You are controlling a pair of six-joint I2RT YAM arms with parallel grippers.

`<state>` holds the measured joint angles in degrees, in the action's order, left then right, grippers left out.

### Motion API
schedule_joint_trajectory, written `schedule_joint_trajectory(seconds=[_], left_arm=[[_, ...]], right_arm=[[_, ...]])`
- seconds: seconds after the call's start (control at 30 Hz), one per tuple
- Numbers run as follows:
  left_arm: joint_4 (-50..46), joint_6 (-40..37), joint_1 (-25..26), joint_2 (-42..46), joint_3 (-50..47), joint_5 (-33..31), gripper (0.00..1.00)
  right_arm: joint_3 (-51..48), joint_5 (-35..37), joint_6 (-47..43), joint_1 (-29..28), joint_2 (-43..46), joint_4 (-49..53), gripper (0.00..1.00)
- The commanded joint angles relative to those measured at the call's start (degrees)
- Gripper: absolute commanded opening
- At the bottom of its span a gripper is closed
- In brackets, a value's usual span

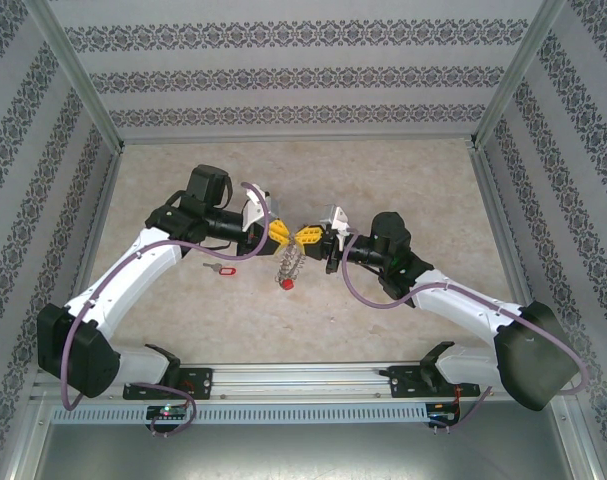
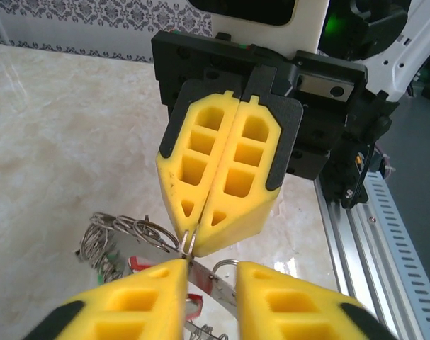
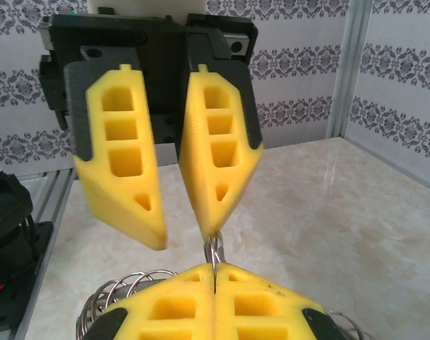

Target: Put the keys on the keyring

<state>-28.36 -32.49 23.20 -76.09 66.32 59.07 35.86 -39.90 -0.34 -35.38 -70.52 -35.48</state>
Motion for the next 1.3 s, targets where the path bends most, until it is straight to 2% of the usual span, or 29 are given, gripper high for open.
schedule_joint_trajectory(seconds=[0.0,0.03,0.1,0.13,0.2,0.33,0.57,0.87,0.97,1.1,1.27], left_arm=[[-1.6,-1.89,1.14,-0.33,1.55,0.87,0.16],[-1.9,-2.26,1.13,-0.37,1.53,0.96,0.1],[-2.47,-3.17,1.14,-0.13,1.43,0.73,0.07],[-2.39,-3.19,1.14,-0.04,1.26,0.24,0.1],[-2.02,-2.96,1.14,0.29,0.68,-0.88,0.24],[0.12,-2.18,1.14,1.3,-0.77,-2.12,0.32],[2.62,-0.09,1.12,0.77,-0.92,-2.6,0.32],[6.64,1.18,-0.57,5.2,-4.42,-6.13,0.37],[6.78,1.61,-0.53,4.88,-4.64,-4.33,0.38],[6.81,2.75,-0.52,3.35,-4.03,-1.83,0.36],[7.53,3.31,-0.3,2.59,-3.94,-1.34,0.34]], right_arm=[[3.08,-2.21,-1.24,-0.3,0.92,-3.28,0.0],[3.17,-2.17,-1.24,-0.26,0.91,-3.28,0.0],[3.2,-2.07,-1.29,-0.47,0.91,-3.31,0.0],[3.25,-2.1,-1.28,-0.44,0.93,-3.28,0.0],[3.33,-2.33,-1.3,-0.57,0.96,-3.12,0.0],[3.12,-2.54,-1.33,-0.53,1.17,-2.66,0.0],[3.08,-2.75,-1.48,-0.75,1.09,-2.23,0.0],[2.29,-2.07,-1.46,-0.74,1.13,-2.11,0.0],[2.37,-2.18,-1.43,-0.76,1.18,-2.13,0.0],[2.97,-2.63,-1.5,-0.75,0.84,-2.13,0.0],[3.56,-2.91,-1.55,-0.92,0.3,-2.13,0.0]])
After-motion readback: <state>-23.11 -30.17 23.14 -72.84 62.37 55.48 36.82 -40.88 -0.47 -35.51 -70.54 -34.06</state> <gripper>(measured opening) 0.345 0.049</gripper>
